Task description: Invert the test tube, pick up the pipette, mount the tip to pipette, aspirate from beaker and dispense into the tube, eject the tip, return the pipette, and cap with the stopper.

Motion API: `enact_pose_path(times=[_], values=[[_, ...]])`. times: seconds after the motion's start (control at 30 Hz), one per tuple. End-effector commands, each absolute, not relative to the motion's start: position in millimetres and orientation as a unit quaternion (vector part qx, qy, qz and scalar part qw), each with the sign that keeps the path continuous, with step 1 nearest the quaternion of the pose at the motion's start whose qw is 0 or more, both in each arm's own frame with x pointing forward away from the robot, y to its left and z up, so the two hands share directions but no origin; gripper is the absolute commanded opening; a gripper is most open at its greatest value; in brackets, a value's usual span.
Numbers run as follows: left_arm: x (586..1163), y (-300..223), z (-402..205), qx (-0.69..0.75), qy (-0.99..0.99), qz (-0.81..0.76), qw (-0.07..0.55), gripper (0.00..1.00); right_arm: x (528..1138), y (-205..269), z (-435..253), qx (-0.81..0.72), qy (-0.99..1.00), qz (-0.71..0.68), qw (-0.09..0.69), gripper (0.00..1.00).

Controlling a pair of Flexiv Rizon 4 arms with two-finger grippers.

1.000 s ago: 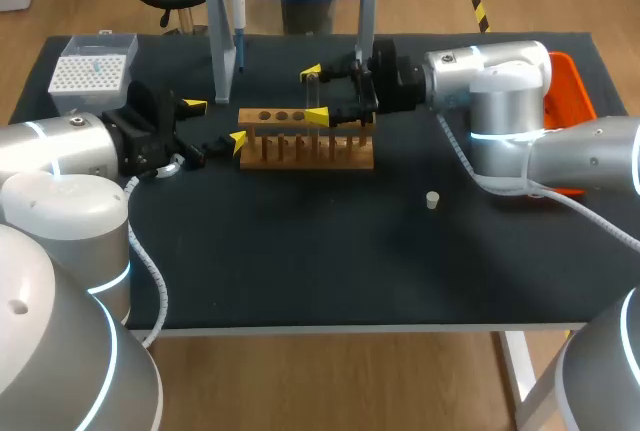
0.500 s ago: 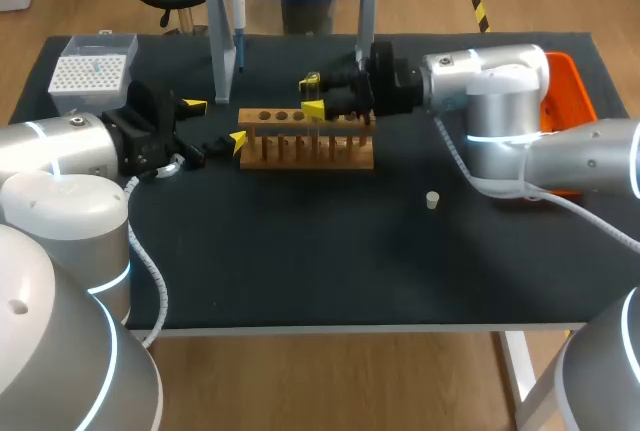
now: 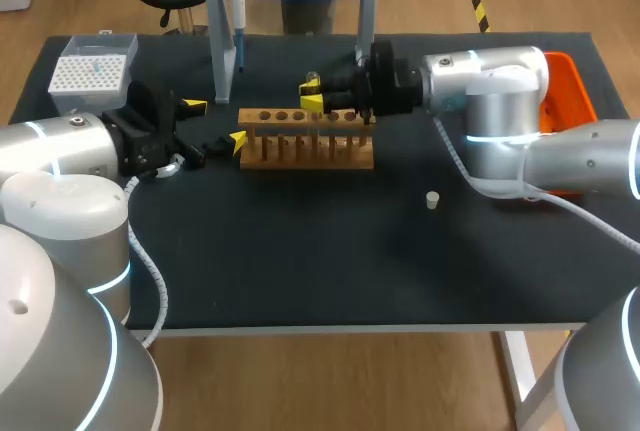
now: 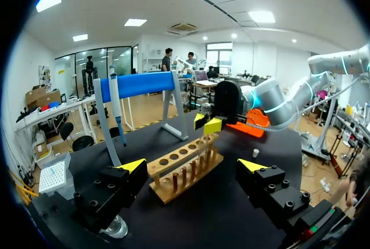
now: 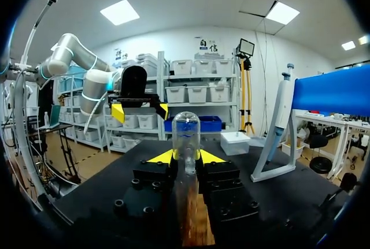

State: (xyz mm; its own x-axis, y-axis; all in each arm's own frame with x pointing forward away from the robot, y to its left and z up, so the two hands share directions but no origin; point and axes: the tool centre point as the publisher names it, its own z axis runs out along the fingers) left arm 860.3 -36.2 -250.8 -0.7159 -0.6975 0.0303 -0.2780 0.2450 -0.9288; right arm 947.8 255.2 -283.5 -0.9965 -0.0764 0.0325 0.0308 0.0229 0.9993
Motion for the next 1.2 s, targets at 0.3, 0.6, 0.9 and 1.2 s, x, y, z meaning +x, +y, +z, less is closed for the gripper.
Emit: enact_pose_path(times=[0.3, 0.6, 0.9, 1.2], values=[[860, -36, -253, -0.319, 0.762, -0.527, 0.201, 1.0, 954, 254, -272, 0.014, -0.712, -0.701, 0.039, 0.0], [860, -36, -253, -0.319, 0.762, -0.527, 0.201, 1.0, 952, 254, -265, 0.018, -0.717, -0.696, 0.034, 0.0], [860, -36, -253, -0.319, 0.762, -0.527, 0.201, 1.0, 951, 254, -255, 0.019, -0.718, -0.695, 0.028, 0.0], [860, -36, -253, -0.319, 0.762, -0.527, 0.201, 1.0, 950, 249, -238, 0.021, -0.715, -0.699, 0.017, 0.0]])
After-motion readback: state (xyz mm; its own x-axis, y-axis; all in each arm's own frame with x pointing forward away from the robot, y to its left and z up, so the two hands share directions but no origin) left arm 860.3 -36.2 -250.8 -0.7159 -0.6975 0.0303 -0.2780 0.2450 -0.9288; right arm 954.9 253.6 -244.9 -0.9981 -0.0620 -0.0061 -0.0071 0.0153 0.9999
